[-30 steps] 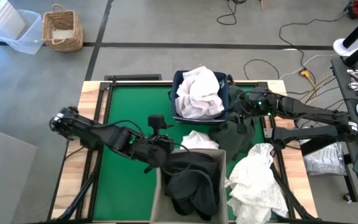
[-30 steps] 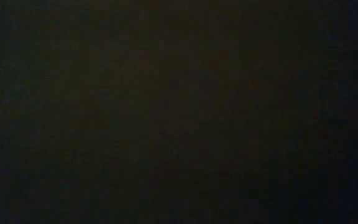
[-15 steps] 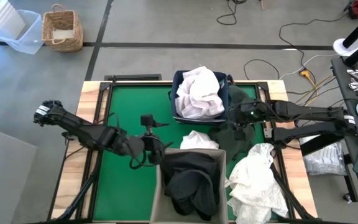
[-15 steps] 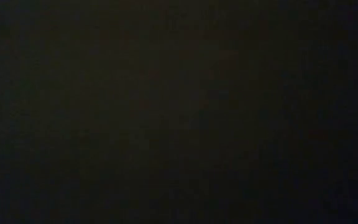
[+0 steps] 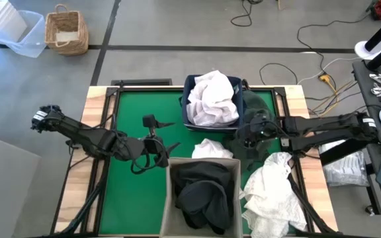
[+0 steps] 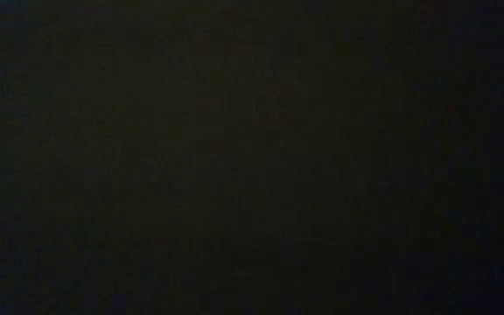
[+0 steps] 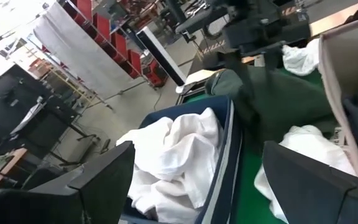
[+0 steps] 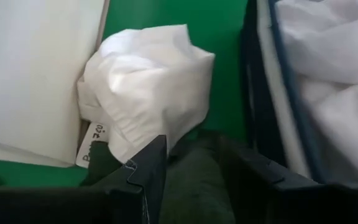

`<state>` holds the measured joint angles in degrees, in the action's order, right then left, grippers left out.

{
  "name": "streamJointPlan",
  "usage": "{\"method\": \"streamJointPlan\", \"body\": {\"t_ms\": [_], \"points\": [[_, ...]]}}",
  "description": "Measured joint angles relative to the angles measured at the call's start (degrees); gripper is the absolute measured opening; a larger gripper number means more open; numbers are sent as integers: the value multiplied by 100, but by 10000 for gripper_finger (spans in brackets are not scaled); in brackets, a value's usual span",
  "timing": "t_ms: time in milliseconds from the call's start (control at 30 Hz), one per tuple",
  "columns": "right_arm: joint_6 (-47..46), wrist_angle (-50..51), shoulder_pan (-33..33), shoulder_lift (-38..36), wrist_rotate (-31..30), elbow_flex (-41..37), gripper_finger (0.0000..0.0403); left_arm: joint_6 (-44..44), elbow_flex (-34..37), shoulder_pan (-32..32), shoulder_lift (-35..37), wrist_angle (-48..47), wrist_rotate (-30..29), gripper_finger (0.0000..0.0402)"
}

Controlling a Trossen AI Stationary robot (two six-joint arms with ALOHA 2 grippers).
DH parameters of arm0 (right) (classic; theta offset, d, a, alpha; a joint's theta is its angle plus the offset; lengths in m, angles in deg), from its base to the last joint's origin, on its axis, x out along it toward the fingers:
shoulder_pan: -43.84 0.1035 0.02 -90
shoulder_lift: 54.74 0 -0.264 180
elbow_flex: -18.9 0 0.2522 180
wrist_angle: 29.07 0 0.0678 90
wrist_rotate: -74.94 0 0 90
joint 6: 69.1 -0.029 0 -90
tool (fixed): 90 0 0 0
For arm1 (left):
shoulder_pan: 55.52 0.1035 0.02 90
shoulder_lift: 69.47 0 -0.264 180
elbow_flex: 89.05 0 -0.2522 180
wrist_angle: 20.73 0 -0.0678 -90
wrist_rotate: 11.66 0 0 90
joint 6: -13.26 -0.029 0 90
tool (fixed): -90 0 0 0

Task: Sort clothes
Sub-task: Put the white boxer short into the blue laundry bin

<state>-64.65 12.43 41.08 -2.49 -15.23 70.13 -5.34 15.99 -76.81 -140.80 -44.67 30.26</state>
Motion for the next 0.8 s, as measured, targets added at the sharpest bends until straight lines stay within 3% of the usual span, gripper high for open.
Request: {"method": "streamJointPlan", "body": {"t_ms": [267, 500, 800], "points": [[-44, -752, 415, 4, 4, -659, 152, 4, -1, 215, 2, 1, -4, 327], [-242, -881, 723, 83, -570, -868, 160, 56, -1, 398, 2, 1, -2, 327], [-62, -1376, 883, 605, -603, -945, 150, 122, -3, 529, 2, -4, 1, 327]]}}
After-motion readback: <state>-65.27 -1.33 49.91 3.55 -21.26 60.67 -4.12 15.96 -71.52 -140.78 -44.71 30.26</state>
